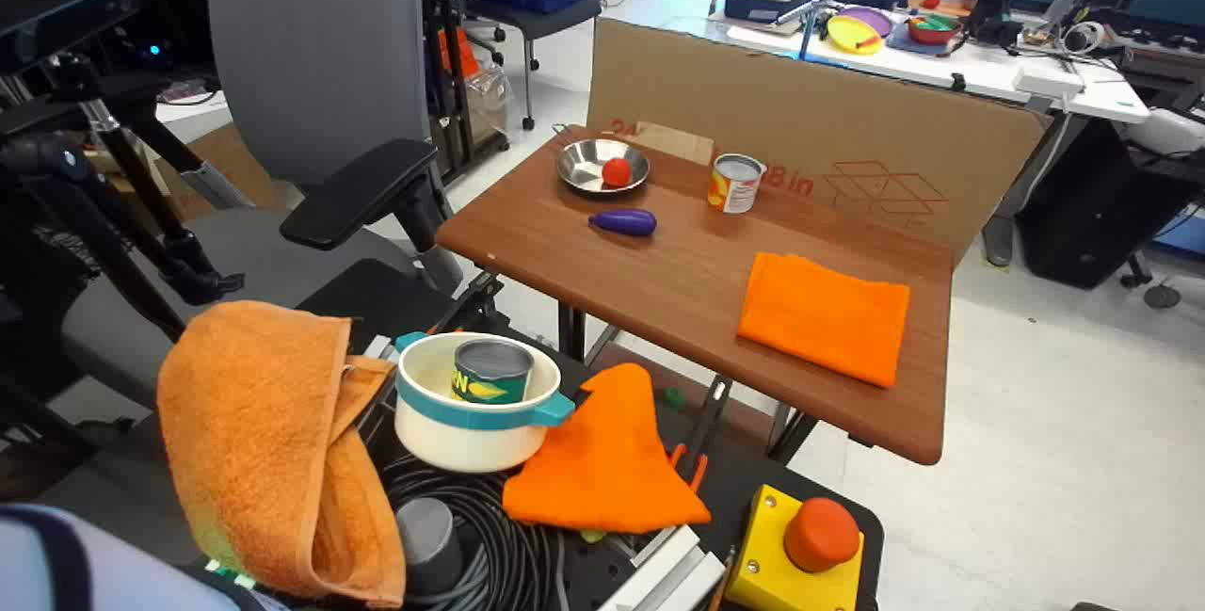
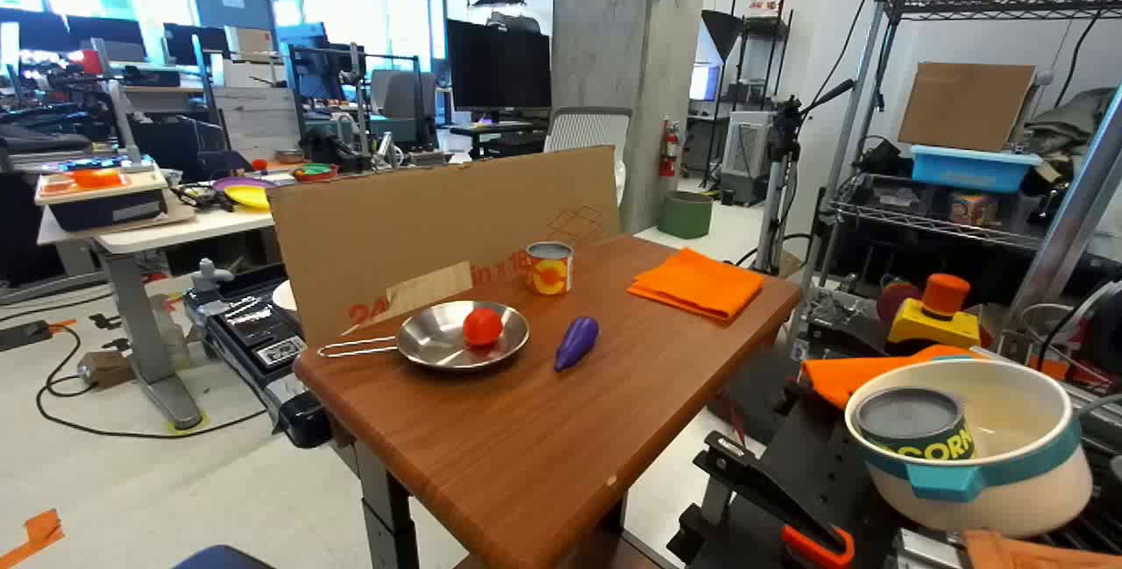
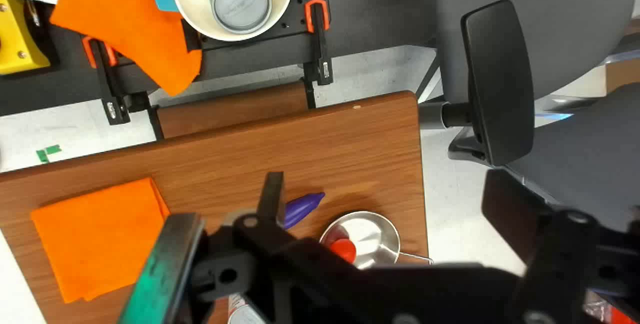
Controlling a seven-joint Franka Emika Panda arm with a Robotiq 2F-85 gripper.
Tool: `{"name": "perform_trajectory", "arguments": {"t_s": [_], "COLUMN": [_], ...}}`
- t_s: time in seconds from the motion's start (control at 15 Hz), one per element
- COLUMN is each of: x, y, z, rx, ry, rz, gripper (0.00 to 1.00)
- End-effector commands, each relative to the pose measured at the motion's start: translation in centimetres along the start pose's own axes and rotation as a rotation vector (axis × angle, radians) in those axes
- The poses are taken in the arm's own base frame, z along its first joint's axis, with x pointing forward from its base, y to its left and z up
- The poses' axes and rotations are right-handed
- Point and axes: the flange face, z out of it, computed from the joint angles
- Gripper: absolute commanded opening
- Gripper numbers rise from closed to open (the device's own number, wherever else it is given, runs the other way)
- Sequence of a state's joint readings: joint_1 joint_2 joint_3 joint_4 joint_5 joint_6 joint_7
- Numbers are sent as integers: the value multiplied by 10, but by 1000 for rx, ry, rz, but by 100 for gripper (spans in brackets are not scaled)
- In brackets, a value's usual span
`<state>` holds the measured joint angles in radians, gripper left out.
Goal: Remove the orange ball from the silver plate and move it to the right side of the table
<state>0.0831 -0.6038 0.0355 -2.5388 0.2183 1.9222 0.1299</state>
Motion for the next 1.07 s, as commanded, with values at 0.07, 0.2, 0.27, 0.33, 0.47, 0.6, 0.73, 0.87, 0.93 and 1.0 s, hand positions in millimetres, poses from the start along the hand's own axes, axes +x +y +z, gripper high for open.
{"name": "perform_trajectory", "arguments": {"t_s": [0.07,0.2,0.27,0.33,0.47,0.6,0.73,0.87,0.93,1.0], "x": [0,0,0,0,0,0,17,43,56,69], "y": [0,0,0,0,0,0,-7,-18,-21,-25], "z": [-1,-1,-1,-1,-1,-1,8,18,25,32], "rx": [0,0,0,0,0,0,-50,-89,-103,-120], "ry": [-1,-1,-1,-1,-1,-1,12,46,54,71], "rz": [0,0,0,0,0,0,21,13,23,33], "gripper": [100,100,100,100,100,100,100,100,100,100]}}
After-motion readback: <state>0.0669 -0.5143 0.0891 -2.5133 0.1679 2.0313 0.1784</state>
